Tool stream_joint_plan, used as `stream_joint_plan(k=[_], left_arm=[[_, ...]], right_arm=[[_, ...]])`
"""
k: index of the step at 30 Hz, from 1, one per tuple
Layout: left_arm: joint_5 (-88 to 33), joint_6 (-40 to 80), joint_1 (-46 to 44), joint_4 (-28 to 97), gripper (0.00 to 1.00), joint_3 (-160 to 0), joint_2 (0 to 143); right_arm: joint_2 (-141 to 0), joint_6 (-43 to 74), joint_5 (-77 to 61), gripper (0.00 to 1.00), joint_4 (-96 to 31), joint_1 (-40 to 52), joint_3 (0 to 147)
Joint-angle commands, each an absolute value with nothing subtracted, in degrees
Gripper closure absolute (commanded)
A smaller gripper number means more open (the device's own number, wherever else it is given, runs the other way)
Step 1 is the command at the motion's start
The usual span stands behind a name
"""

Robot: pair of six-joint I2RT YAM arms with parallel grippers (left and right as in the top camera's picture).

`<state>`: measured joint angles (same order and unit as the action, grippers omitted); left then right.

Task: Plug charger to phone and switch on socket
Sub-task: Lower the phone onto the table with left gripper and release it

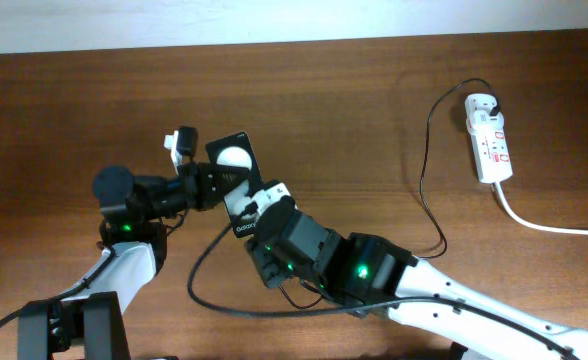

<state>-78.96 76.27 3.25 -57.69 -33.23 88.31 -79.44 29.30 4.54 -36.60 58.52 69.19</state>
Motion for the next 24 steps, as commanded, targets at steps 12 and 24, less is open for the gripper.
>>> stream_joint_plan(k=[12, 24], left_arm=[[-54.96, 33.12, -9.45, -4.97, 1.00, -48.66, 90.21], [-47.70, 17.47, -15.77, 21.19, 1.00, -75.61, 124.90]], right_arm=[[-49.69, 29.47, 30.92, 0.17, -57.95, 57.32, 71.16], [-48.66, 39.72, 30.65, 0.01, -62.63, 57.32, 71.16]])
